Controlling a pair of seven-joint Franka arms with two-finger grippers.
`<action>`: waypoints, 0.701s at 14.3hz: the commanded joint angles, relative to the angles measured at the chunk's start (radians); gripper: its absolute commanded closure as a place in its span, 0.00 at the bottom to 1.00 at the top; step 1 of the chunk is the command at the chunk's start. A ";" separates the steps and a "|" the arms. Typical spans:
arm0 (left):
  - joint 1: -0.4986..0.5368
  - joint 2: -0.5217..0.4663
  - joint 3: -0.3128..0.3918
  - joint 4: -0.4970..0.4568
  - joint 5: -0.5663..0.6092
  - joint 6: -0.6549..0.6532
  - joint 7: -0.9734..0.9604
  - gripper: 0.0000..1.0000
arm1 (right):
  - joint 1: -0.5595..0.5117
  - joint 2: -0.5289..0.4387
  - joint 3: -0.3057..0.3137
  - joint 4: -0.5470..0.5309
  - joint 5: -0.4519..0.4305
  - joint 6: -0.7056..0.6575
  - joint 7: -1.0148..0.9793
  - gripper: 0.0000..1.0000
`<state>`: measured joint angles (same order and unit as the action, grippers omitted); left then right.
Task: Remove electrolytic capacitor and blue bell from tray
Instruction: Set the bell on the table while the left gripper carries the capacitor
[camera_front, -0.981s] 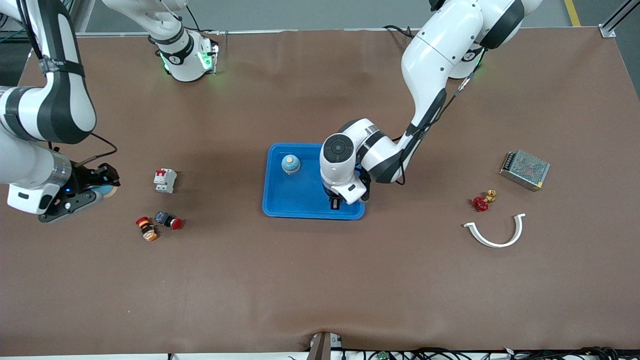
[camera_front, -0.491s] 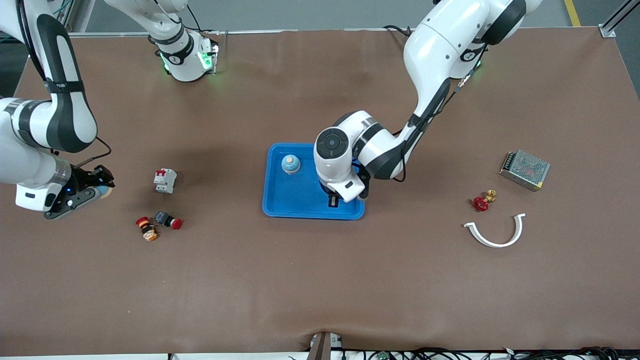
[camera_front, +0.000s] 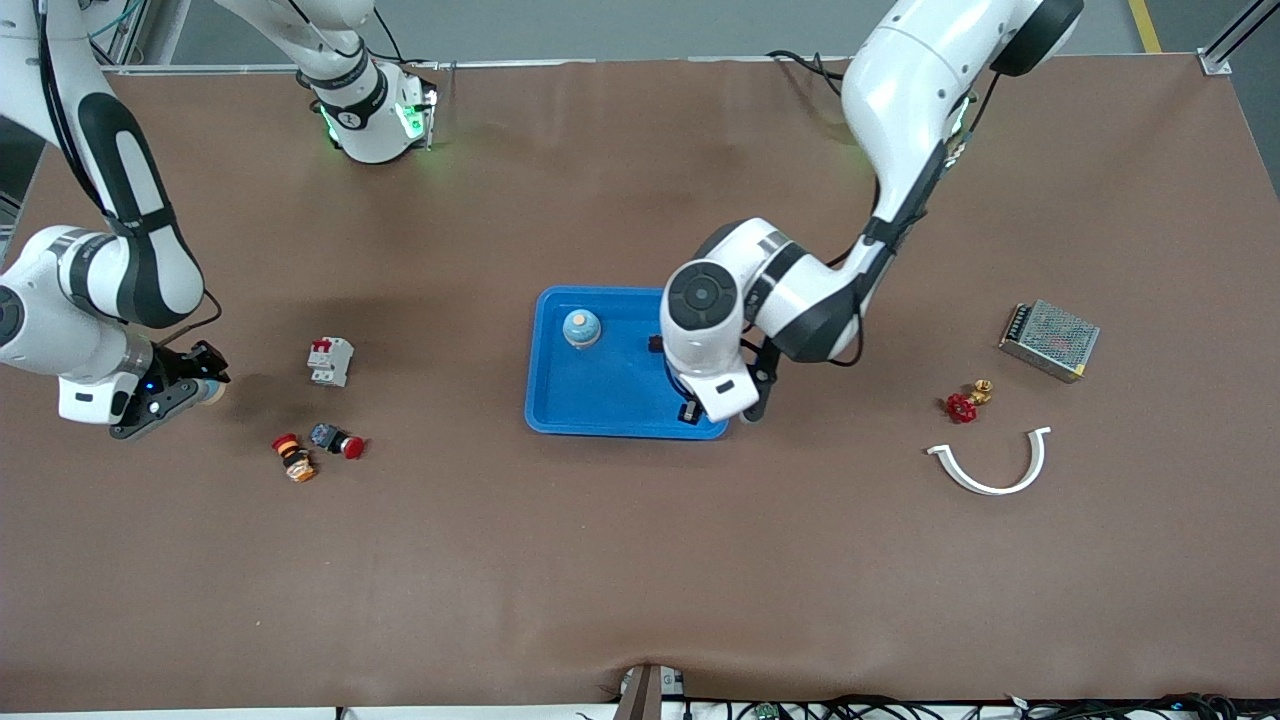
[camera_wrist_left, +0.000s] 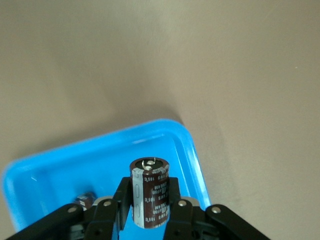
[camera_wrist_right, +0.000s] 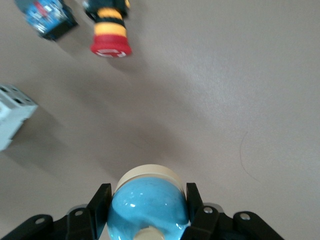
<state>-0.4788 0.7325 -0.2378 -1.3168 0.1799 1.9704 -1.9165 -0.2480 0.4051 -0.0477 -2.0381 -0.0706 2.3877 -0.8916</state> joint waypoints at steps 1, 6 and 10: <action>0.046 -0.117 -0.002 -0.027 -0.068 -0.129 0.245 1.00 | -0.019 0.003 0.023 -0.085 -0.017 0.135 -0.010 0.54; 0.121 -0.221 -0.002 -0.097 -0.074 -0.252 0.652 1.00 | -0.017 0.035 0.025 -0.114 -0.006 0.200 0.002 0.54; 0.193 -0.355 -0.003 -0.290 -0.072 -0.176 0.882 1.00 | -0.025 0.052 0.025 -0.114 -0.006 0.202 0.002 0.54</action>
<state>-0.3274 0.5004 -0.2370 -1.4406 0.1226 1.7266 -1.1420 -0.2519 0.4485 -0.0366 -2.1453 -0.0704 2.5767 -0.8941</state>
